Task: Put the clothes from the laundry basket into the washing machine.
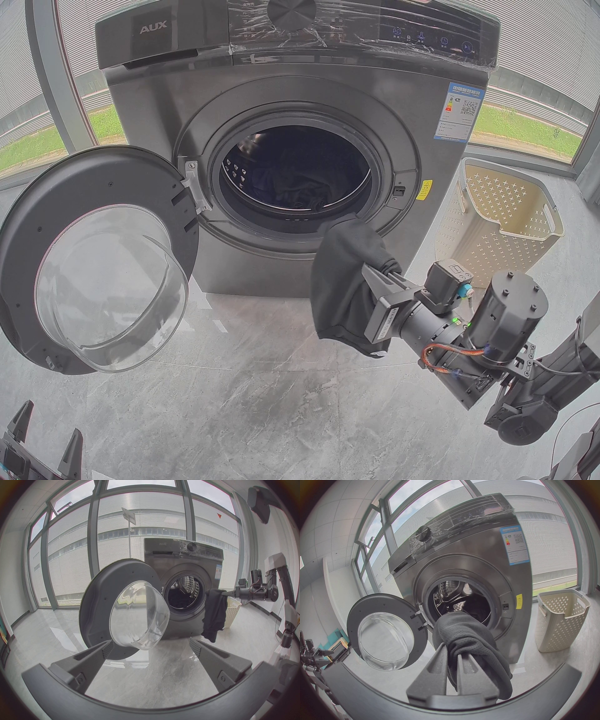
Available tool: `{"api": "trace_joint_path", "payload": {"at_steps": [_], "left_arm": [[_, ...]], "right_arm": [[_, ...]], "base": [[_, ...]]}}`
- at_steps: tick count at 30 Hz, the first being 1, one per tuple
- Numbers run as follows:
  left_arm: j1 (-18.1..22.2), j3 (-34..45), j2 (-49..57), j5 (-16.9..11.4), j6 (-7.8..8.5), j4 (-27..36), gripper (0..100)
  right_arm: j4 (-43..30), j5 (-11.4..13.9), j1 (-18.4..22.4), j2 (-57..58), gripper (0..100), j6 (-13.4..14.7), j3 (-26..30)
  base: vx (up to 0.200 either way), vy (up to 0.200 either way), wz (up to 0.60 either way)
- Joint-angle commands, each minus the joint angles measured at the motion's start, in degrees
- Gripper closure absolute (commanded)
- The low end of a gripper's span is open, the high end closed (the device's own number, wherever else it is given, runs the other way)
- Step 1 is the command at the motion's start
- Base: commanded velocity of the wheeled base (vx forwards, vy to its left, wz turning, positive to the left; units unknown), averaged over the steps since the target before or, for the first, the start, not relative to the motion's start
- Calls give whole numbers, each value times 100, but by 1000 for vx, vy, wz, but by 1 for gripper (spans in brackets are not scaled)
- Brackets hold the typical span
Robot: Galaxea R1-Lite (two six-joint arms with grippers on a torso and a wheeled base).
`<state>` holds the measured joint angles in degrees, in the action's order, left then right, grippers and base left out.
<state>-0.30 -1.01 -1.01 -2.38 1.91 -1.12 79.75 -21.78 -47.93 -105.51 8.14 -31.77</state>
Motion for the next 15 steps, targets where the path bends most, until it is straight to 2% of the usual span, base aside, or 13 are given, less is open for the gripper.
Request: {"api": "trace_joint_path", "payload": {"at_steps": [1,2,4,5,8,9,10,11,13,15], "left_arm": [[-22,-1006,-162,-246,-385,-389,0],[-22,-1094,-242,-272,-385,-380,0],[-49,-1367,-690,-738,-350,-257,0],[-66,-1331,-927,-1309,-323,-152,0],[-31,-1156,-1569,-2074,-323,7,0],[-31,-1103,-1762,-2241,-323,-2,0],[-31,-1103,-1762,-2241,-323,-2,0],[-75,-1041,-2149,-2469,-297,-37,0],[-198,-1015,-2544,-2742,-218,-160,0],[-277,-1006,-2685,-2830,-174,-231,0]], "right_arm": [[-12,-28,-129,-356,100,-6,-163],[-3,-28,-137,-391,100,-15,-163],[5,-36,-146,-585,100,-58,-216],[-3,-45,-155,-638,100,-76,-268],[-39,-54,-164,-638,100,-85,-365],[-47,-54,-137,-638,100,-94,-391],[-47,-54,-137,-638,100,-94,-391],[-21,-54,-93,-629,100,-190,-391],[-30,-98,-93,-602,100,-217,-418],[-65,-195,-102,-567,100,-217,-462]], "base": [[0,0,0],[0,0,0],[0,0,0],[0,0,0],[0,0,0],[0,0,0],[0,0,0],[0,0,0],[0,0,0],[0,0,0]]}}
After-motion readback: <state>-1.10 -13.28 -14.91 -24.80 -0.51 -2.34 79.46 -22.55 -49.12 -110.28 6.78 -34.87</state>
